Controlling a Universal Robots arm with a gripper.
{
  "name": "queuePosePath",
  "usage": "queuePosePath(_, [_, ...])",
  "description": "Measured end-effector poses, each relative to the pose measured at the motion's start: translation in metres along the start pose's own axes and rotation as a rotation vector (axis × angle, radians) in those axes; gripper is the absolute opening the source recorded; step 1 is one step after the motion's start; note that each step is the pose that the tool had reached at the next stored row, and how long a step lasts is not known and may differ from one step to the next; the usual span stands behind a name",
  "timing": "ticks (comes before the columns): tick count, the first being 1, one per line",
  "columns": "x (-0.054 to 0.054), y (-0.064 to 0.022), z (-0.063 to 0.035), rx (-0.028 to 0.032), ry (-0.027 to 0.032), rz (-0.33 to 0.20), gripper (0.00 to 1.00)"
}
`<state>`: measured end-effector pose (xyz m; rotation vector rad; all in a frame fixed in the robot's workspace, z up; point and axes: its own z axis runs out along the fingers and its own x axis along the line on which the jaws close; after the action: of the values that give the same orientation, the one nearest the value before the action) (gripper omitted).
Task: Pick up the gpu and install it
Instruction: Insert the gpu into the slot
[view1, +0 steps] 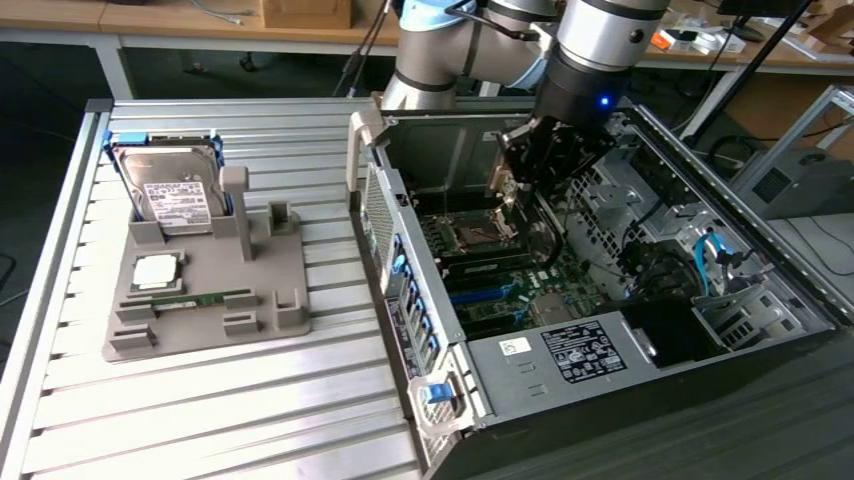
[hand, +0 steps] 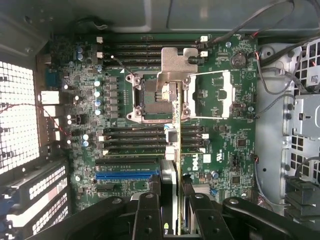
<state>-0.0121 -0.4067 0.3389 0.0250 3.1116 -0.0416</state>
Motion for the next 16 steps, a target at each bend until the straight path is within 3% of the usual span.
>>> queuePosePath(16, [0.0,0.0,0.0,-0.002,-0.0018,-0.067,0.27])
